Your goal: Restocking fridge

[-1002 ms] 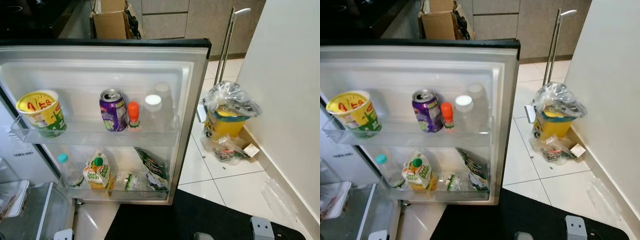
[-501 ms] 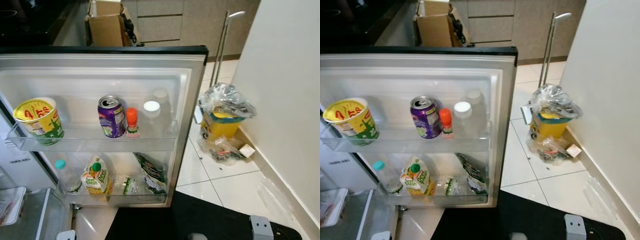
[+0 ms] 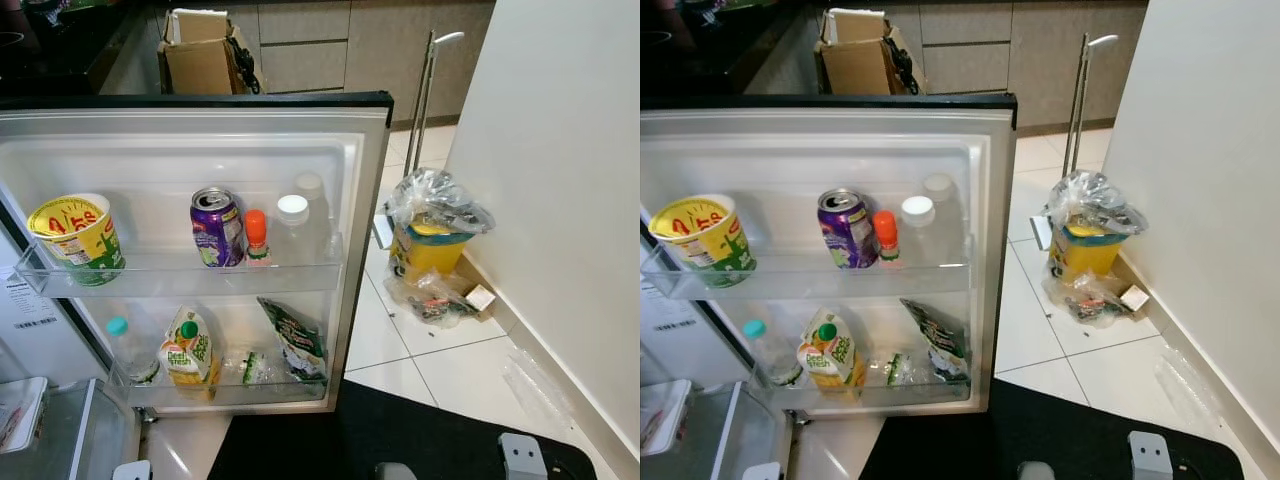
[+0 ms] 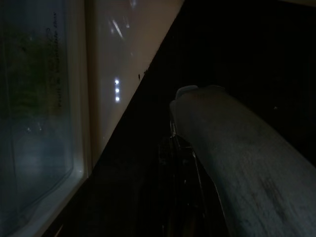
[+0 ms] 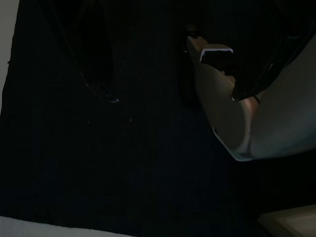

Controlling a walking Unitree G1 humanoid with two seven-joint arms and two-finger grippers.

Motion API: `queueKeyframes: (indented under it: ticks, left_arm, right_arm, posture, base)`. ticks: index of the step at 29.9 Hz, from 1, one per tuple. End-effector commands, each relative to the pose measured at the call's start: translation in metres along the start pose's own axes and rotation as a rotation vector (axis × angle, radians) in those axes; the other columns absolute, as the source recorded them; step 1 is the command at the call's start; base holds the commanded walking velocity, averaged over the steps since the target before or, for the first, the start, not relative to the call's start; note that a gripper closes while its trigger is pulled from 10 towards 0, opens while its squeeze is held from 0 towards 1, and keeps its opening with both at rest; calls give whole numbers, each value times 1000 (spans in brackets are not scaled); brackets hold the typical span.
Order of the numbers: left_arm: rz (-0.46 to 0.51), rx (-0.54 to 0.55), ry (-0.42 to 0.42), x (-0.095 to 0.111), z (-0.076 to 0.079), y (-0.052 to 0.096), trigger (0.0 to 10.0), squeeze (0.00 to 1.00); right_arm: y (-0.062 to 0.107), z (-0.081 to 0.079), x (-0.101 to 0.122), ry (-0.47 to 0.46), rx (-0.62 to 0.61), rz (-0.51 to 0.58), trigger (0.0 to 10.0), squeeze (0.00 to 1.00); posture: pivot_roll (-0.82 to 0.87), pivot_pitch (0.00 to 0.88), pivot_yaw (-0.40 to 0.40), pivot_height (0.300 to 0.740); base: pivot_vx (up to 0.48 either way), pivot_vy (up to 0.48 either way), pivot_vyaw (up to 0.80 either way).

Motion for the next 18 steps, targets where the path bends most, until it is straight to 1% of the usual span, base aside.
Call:
queueKeyframes:
  ticks: [1,7,8,14,15,18]
  left_arm:
    - [-18,-8,4,-7,4,1,10000,0]
    - [-19,-10,4,-7,5,1,10000,0]
    - [-20,-11,4,-7,5,1,10000,0]
    - [-22,-15,3,-8,6,0,10000,0]
    - [-31,-20,-3,-9,8,0,10000,0]
    - [-41,-24,-8,-10,9,0,10000,0]
  right_arm:
    - [0,2,4,0,0,14,10000,0]
    - [0,1,4,0,4,15,10000,0]
    - [0,1,5,0,5,16,10000,0]
    - [0,1,5,-1,6,17,10000,0]
    - [0,1,6,-1,7,19,10000,0]
    - [0,1,6,-1,8,20,10000,0]
  posture:
    - [-45,47,-14,635]
    - [-46,47,-14,655]
    - [-46,47,-14,665]
    - [-45,47,-16,690]
    - [-45,47,-16,700]
    - [-45,47,-16,710]
  base:
    - [0,0,0]
    - [0,0,0]
    - [0,0,0]
    - [0,0,0]
    - [-480,0,0]
    - [-480,0,0]
Point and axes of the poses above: a point about 5 cm out from each wrist's last joint towards the gripper, its own y axis pointing back from the gripper into the wrist, its own x axis along the axis of the wrist's last joint, z = x × y, the point moved 6 cm from there along -y, pointing out of the wrist towards the gripper, and after that the axes turned 7 degrees about -y, right-handed, at the moved point
